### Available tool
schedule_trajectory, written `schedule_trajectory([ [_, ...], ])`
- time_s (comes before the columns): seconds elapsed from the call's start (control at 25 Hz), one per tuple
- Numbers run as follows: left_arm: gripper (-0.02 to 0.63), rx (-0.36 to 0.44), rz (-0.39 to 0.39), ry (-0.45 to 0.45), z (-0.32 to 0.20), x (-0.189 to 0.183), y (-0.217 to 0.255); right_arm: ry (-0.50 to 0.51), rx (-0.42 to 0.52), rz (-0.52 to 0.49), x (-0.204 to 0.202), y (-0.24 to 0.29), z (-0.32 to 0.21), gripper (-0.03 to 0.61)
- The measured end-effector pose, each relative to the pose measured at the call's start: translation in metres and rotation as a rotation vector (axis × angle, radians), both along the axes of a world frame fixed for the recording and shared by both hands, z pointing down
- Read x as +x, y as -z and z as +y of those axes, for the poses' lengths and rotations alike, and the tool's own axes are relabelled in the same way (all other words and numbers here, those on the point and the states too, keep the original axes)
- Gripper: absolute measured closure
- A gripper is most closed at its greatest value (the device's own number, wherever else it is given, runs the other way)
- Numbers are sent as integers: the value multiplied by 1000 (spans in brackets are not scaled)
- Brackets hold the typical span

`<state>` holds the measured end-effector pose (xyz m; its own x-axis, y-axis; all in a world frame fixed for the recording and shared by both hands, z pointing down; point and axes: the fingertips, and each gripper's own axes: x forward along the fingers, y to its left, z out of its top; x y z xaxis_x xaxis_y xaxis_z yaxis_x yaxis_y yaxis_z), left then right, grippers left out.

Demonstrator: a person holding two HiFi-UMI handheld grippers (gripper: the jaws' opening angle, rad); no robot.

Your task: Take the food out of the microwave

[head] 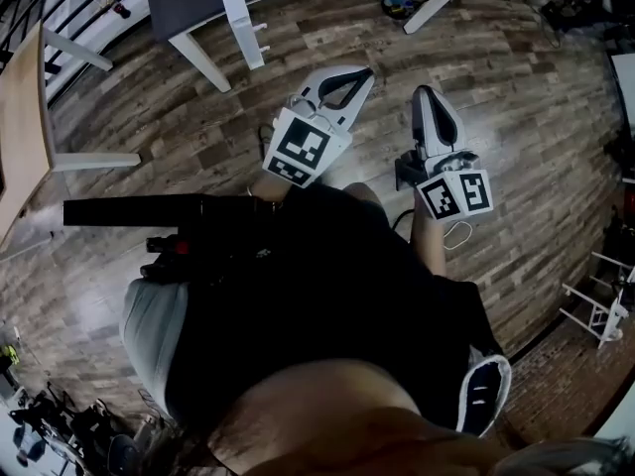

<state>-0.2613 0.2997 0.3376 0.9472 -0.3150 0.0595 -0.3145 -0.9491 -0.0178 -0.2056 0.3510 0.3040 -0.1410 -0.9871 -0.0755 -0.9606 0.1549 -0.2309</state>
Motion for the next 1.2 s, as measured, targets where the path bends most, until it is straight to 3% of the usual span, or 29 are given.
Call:
schedule_trajectory([
  [0.28,607,13,-10,14,0,-1,0,5,-1,3,6,5,-5,578],
  [0.64,607,20,-18,120,-28,-8,1,102,-3,-9,9,3,-40,578],
  [1.2,607,31,-47,213,-63,27,-2,241,11,-34,50,-1,-92,578],
])
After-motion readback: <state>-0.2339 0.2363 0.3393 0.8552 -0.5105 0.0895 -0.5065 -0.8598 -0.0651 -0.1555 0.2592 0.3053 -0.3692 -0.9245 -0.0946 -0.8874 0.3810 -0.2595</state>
